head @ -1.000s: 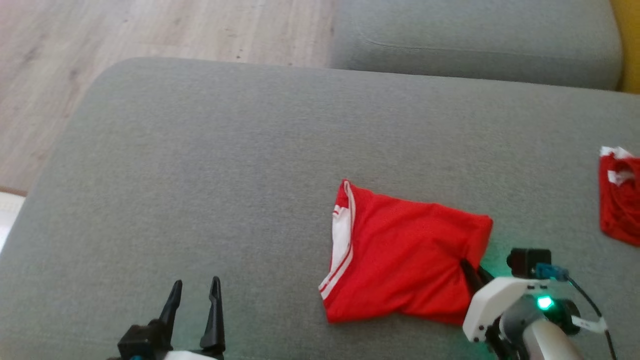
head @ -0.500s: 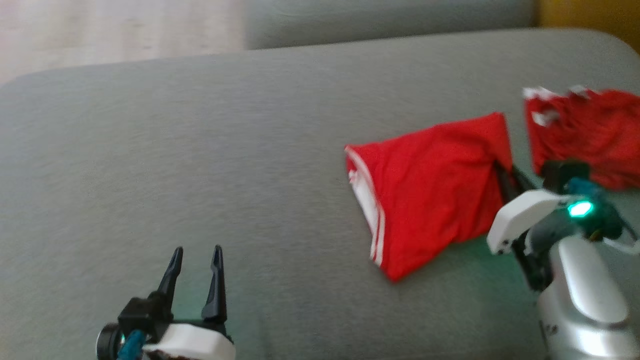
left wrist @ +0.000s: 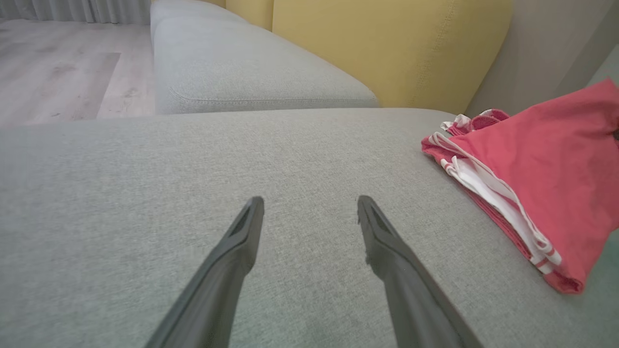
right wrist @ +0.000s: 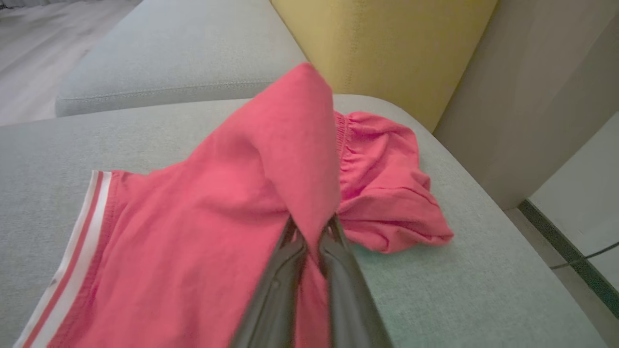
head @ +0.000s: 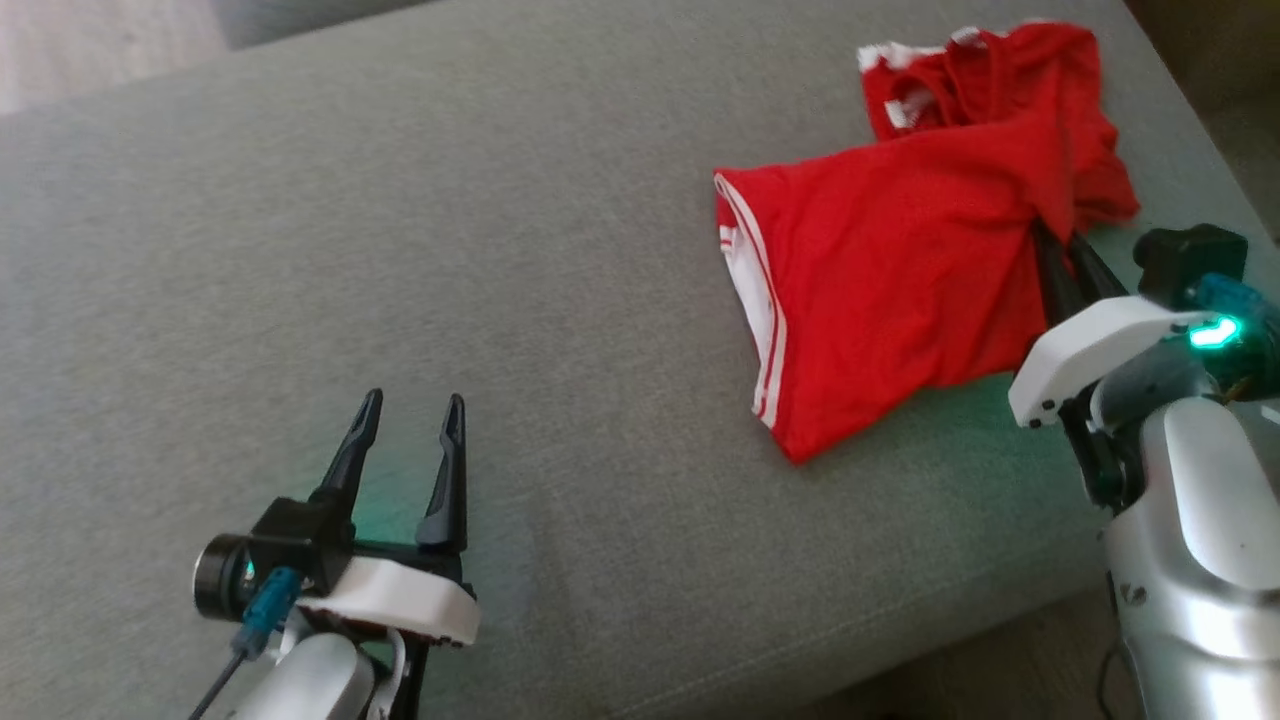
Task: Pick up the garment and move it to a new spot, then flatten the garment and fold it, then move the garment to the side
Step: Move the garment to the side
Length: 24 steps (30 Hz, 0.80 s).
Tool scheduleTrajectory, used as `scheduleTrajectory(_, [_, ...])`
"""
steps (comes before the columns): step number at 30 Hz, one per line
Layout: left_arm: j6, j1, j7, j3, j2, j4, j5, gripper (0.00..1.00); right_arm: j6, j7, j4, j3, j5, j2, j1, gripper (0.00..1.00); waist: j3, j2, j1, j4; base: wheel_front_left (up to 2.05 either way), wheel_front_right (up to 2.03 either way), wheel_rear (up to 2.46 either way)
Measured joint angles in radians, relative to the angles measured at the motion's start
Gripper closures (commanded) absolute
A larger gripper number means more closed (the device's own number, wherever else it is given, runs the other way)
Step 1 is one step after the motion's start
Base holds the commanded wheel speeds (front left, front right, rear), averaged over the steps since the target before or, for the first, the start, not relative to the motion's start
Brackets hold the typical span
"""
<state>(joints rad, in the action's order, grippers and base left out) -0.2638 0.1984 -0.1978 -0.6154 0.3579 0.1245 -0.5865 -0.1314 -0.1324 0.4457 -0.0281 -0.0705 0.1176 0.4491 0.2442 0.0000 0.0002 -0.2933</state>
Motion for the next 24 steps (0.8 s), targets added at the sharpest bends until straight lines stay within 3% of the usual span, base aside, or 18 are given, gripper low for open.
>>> scheduleTrajectory(4, [0.0, 0.002, 0.003, -0.001, 0.005, 0.001, 0.0, 0.0, 0.0, 0.0, 0.022, -0.002, 0.0, 0.0, 0.037, 1.0, 0.02, 0.0, 0.0001, -0.012, 0.0, 0.0, 0.0])
scheduleTrajectory(12, [-0.002, 0.0, 0.003, 0.002, 0.01, 0.001, -0.001, 0.0, 0.0, -0.017, 0.123, -0.036, -0.029, 0.001, 0.194, 1.0, 0.006, 0.0, -0.0002, 0.036, 0.0, 0.0, 0.0])
scheduleTrajectory(24, [-0.009, 0.0, -0.006, 0.001, 0.007, 0.001, -0.004, 0.0, 0.0, -0.045, 0.281, -0.209, 0.044, 0.151, 0.376, 1.0, 0.019, 0.0, -0.0002, 0.138, 0.0, 0.0, 0.0])
